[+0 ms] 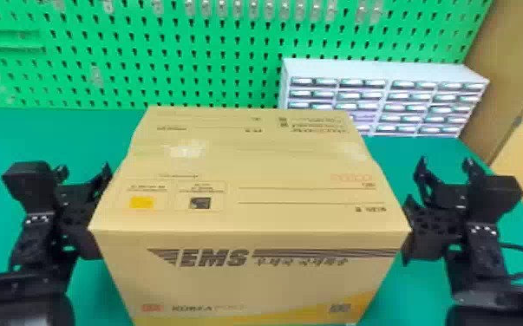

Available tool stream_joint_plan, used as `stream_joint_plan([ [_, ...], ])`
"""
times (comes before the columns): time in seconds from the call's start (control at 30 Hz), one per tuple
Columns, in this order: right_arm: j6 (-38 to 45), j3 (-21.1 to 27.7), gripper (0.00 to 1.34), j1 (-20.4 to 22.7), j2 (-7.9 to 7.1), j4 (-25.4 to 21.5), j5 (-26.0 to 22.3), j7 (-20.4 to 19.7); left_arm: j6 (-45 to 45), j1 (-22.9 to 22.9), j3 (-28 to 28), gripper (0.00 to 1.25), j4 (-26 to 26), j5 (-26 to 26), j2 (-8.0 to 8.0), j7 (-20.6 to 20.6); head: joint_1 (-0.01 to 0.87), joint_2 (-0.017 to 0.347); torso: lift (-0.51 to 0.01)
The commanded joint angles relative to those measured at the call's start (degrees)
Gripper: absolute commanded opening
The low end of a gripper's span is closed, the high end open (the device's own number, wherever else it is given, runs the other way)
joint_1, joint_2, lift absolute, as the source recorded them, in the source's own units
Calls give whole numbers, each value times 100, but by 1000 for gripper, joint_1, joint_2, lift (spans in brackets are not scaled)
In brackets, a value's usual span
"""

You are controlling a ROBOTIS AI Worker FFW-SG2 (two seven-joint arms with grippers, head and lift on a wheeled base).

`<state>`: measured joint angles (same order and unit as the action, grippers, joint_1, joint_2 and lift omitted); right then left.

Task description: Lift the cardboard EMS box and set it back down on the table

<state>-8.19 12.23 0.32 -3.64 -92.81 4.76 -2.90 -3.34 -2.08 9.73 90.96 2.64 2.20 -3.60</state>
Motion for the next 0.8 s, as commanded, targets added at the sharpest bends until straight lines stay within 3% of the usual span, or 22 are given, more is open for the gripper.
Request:
stream_joint_plan([
  [0.0, -7, -18, 836, 12, -5, 0, -98, 0, 0, 6, 2, 787, -8, 0, 0, 0, 678, -14, -95],
  [0.53, -121, 113, 833, 29, 21, 0, 51, 0, -9, -29, 72, 787, -17, -17, 0, -9, 678, -14, -95],
  [0.77, -420, -1, 836, -58, -146, 316, -125, 0, -18, -47, 143, 787, -175, -97, 0, -132, 678, -14, -95],
])
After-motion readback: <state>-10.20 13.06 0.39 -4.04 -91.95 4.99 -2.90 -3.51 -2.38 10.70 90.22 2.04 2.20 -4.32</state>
